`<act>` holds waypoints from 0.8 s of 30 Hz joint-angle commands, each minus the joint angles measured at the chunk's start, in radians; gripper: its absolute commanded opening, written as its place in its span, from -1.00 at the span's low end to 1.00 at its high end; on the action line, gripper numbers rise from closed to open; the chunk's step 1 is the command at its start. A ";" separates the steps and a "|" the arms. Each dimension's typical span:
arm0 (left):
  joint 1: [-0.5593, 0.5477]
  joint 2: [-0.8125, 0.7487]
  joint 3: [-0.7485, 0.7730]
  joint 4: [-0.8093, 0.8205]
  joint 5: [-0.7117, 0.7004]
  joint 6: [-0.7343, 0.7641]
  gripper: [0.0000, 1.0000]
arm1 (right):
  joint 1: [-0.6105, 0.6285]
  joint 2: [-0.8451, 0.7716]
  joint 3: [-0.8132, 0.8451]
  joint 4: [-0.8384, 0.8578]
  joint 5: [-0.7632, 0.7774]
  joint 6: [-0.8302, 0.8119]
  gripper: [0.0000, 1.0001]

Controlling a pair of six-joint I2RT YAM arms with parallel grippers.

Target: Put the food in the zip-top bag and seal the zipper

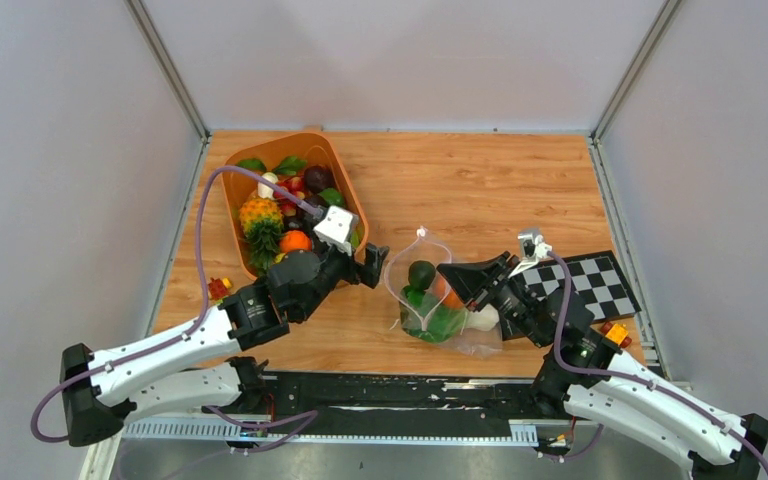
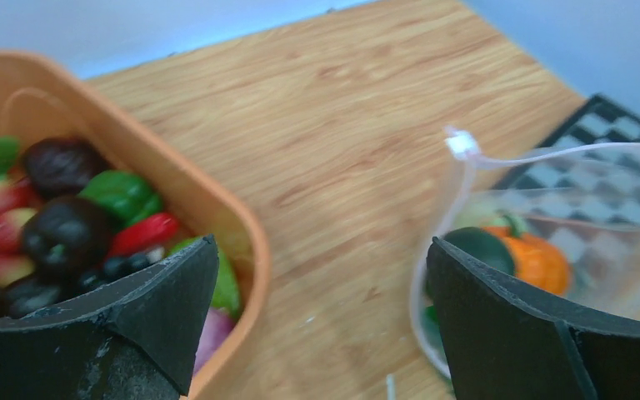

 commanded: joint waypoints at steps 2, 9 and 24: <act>0.159 -0.002 0.046 -0.139 -0.068 -0.017 1.00 | -0.001 0.006 0.011 0.033 0.002 0.000 -1.00; 0.501 0.136 0.153 -0.162 0.152 -0.047 1.00 | -0.001 0.021 0.016 0.045 -0.012 0.007 -1.00; 0.720 0.590 0.372 -0.288 0.236 -0.061 1.00 | -0.001 0.016 0.023 0.032 -0.002 -0.002 -1.00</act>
